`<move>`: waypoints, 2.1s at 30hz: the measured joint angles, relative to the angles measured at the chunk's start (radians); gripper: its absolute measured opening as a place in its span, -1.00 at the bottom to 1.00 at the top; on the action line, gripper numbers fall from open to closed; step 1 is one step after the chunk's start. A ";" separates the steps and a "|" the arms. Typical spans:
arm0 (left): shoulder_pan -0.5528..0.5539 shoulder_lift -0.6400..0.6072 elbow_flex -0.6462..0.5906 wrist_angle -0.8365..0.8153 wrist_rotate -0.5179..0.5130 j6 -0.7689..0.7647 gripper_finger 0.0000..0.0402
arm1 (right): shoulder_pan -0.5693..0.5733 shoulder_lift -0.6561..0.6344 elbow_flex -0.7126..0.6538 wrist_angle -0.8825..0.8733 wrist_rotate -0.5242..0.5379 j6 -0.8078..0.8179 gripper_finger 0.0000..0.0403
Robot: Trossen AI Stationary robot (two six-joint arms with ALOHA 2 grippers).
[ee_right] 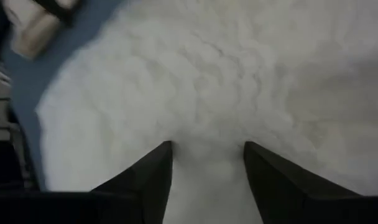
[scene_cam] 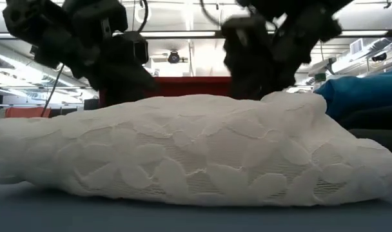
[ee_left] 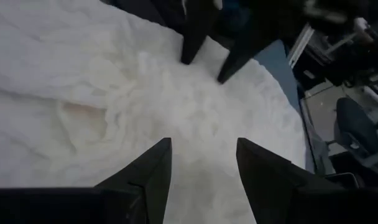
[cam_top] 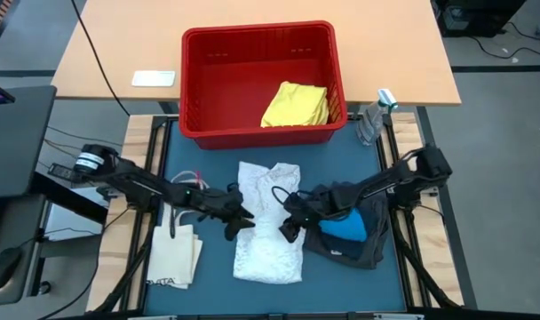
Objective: Fold Laundry from Bin
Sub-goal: Fold the white shirt
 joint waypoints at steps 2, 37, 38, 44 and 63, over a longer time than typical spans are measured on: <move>0.000 0.036 0.000 0.020 0.002 -0.009 -0.10 | -0.008 0.028 0.000 0.003 -0.036 -0.009 -0.06; 0.297 0.047 -0.001 0.001 0.060 -0.031 -0.42 | -0.272 0.003 0.000 0.100 -0.098 -0.051 -0.24; 0.316 0.047 -0.001 -0.014 0.061 -0.022 -0.42 | -0.299 0.003 0.000 0.060 -0.117 -0.045 -0.25; 0.413 0.048 -0.001 -0.209 0.062 0.050 -0.42 | -0.405 0.003 0.000 -0.190 -0.118 -0.107 -0.33; 0.572 -0.004 -0.004 -0.452 0.206 0.001 -0.43 | -0.459 0.180 0.004 0.172 -0.311 -0.118 -0.39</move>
